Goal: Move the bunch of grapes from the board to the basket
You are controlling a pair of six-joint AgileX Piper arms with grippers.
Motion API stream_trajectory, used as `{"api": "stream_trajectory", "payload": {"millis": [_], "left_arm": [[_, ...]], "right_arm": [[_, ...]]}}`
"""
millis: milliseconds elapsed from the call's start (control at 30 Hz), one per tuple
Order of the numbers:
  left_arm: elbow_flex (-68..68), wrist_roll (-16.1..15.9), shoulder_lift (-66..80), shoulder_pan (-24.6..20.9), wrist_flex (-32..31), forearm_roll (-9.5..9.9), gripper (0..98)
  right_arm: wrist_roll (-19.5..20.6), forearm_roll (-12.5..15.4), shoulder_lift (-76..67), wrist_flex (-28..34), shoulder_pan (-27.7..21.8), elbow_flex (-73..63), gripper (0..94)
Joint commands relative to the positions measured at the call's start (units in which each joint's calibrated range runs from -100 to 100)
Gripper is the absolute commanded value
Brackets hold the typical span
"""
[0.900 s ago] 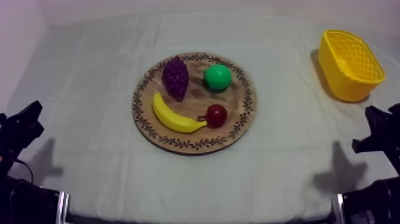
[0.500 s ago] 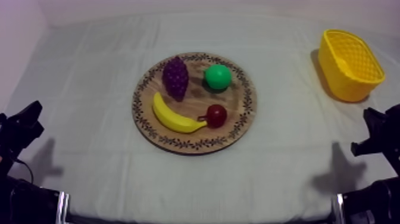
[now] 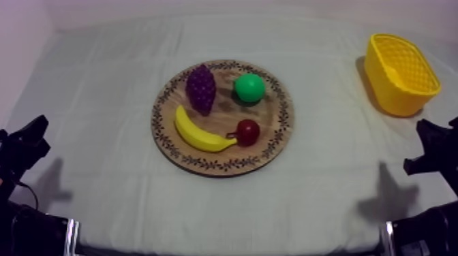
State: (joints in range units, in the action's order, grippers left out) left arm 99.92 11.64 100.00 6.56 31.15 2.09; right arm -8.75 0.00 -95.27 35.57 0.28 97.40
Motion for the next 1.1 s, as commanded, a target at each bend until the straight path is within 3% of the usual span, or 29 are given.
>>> {"api": "stream_trajectory", "payload": {"millis": [0, 667, 1067], "left_arm": [[0.0, 0.0, 0.0, 0.0, 0.0, -0.01, 0.1], [0.0, 0.0, 0.0, 0.0, 0.0, -0.01, 0.1], [0.0, 0.0, 0.0, 0.0, 0.0, -0.01, 0.1]], "right_arm": [[1.1, -1.4, 0.9, 0.0, 1.9, -1.9, 0.6], [11.6, -10.5, 38.2, -0.4, 17.7, -36.8, 0.6], [16.9, -13.4, 64.7, 6.9, 26.9, -63.3, 0.6]]}}
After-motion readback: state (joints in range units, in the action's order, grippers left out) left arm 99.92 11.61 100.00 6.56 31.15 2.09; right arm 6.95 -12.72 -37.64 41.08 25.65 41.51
